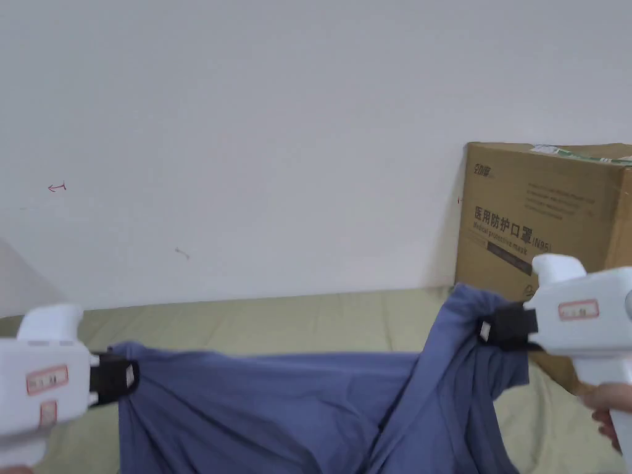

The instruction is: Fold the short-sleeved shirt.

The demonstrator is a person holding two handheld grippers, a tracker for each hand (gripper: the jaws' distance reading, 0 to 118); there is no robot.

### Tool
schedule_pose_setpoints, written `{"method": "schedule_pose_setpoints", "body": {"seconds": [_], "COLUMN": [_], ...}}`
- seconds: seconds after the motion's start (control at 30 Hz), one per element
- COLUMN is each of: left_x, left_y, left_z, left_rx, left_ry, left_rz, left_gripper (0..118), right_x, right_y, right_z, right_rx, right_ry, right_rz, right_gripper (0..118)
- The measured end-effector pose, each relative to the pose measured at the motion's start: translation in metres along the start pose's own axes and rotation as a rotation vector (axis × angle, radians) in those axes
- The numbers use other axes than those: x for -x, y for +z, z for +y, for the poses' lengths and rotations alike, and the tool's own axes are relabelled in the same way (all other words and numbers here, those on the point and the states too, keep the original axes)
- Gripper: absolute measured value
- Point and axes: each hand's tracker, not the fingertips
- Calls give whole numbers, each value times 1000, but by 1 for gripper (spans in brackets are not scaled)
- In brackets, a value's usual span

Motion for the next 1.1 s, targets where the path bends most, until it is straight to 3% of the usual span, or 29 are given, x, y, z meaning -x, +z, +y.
{"method": "schedule_pose_setpoints", "body": {"seconds": [0.13,0.3,0.43,0.57,0.7,0.9,1.1], "left_x": [-9,-28,-31,-35,-40,-25,-8], "left_y": [7,7,2,-3,-8,-37,-87], "left_z": [56,112,151,180,189,142,-7], "left_rx": [-70,-176,-249,-337,-406,-342,23], "left_ry": [-15,-70,-59,-45,-66,-27,19], "left_rz": [-4,48,96,125,182,191,95], "left_gripper": [2,2,2,2,2,2,2], "right_x": [11,41,61,88,97,89,42], "right_y": [12,9,5,5,-8,-70,-153], "right_z": [45,107,161,203,222,160,-15], "right_rx": [-52,-172,-267,-363,-415,-357,-13], "right_ry": [17,121,141,247,296,338,292], "right_rz": [-22,-91,-137,-220,-254,-287,-236], "right_gripper": [13,13,13,13,13,13,13]}}
